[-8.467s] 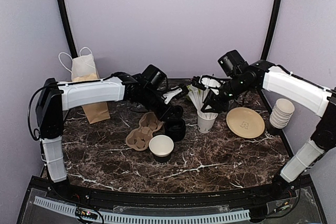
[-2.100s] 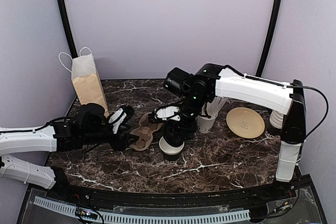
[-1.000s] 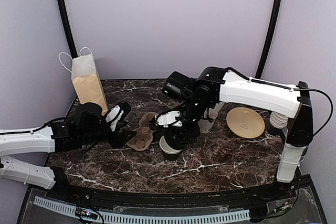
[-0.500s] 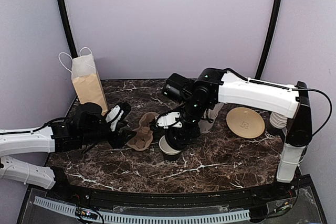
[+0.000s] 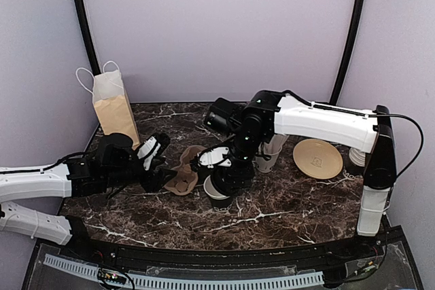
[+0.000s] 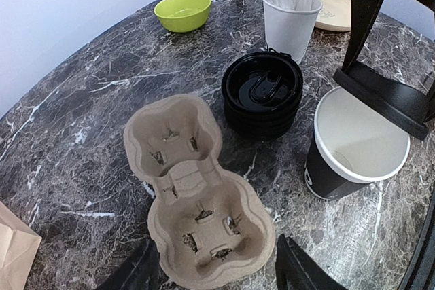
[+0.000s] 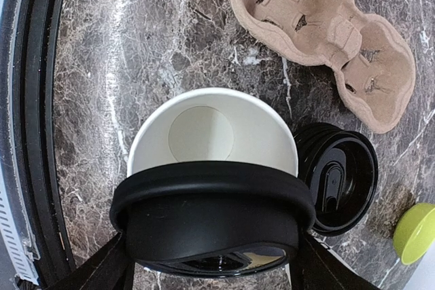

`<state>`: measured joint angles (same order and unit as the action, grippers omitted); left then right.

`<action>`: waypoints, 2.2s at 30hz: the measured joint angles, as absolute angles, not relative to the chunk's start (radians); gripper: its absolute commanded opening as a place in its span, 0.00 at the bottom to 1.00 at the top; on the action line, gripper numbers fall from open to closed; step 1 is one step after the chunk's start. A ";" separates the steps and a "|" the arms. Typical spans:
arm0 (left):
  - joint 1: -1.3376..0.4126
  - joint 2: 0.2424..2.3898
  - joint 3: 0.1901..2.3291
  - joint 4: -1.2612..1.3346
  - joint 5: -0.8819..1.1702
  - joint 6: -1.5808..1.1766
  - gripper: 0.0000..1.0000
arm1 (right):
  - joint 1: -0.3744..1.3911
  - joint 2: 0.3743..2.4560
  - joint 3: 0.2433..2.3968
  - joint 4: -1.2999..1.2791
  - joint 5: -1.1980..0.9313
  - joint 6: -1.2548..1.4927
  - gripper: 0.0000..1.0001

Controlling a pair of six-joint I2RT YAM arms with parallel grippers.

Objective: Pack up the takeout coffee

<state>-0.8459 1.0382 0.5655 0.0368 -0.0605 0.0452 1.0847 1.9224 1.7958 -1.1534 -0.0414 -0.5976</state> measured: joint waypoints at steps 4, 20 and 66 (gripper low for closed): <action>-0.846 1.044 0.566 0.038 -0.056 0.045 0.61 | 1.085 1.928 1.816 -1.153 -0.049 -0.598 0.79; -0.846 1.085 0.566 0.076 0.047 -0.021 0.60 | 1.084 1.940 1.835 -1.165 -0.082 -0.598 0.85; -0.869 1.203 0.818 0.104 -0.006 -0.033 0.55 | 0.960 1.390 0.787 -0.645 -0.110 -0.681 0.55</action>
